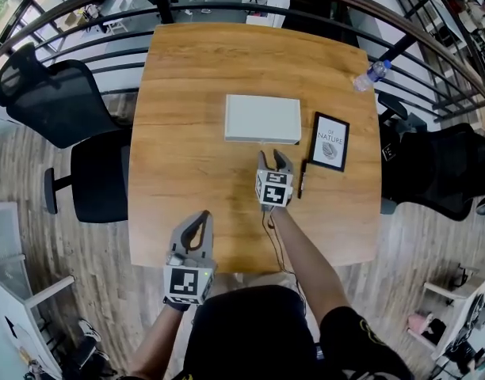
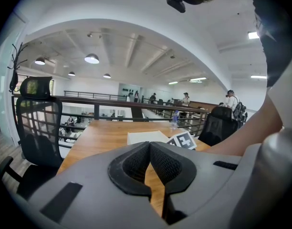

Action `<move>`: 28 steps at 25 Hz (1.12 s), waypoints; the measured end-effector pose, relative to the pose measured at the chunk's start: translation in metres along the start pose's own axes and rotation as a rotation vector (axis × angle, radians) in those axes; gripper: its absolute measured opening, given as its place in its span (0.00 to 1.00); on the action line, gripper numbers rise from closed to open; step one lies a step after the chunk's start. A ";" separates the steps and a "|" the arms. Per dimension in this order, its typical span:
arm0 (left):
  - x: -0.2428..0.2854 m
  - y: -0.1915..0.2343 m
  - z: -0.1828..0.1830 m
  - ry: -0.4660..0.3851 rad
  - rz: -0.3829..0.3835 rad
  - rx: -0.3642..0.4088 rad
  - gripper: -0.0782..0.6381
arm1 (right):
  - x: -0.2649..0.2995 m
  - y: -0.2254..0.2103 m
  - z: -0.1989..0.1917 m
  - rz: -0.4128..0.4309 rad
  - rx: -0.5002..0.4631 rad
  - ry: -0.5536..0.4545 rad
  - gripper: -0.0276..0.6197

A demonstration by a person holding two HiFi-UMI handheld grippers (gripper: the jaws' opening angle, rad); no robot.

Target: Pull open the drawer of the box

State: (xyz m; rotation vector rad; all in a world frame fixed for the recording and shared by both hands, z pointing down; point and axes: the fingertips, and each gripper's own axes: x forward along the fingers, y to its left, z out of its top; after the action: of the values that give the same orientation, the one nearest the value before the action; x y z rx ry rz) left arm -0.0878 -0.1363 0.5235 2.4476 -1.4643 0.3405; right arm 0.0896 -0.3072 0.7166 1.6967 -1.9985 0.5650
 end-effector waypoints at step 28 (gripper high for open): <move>-0.020 -0.027 -0.005 0.023 -0.001 -0.011 0.13 | 0.043 0.007 -0.001 -0.021 0.015 0.059 0.18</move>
State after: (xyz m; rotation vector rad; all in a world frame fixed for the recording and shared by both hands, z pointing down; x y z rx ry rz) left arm -0.0735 -0.1061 0.5187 2.4275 -1.4521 0.3586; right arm 0.0770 -0.3397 0.7428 1.6884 -1.9378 0.6165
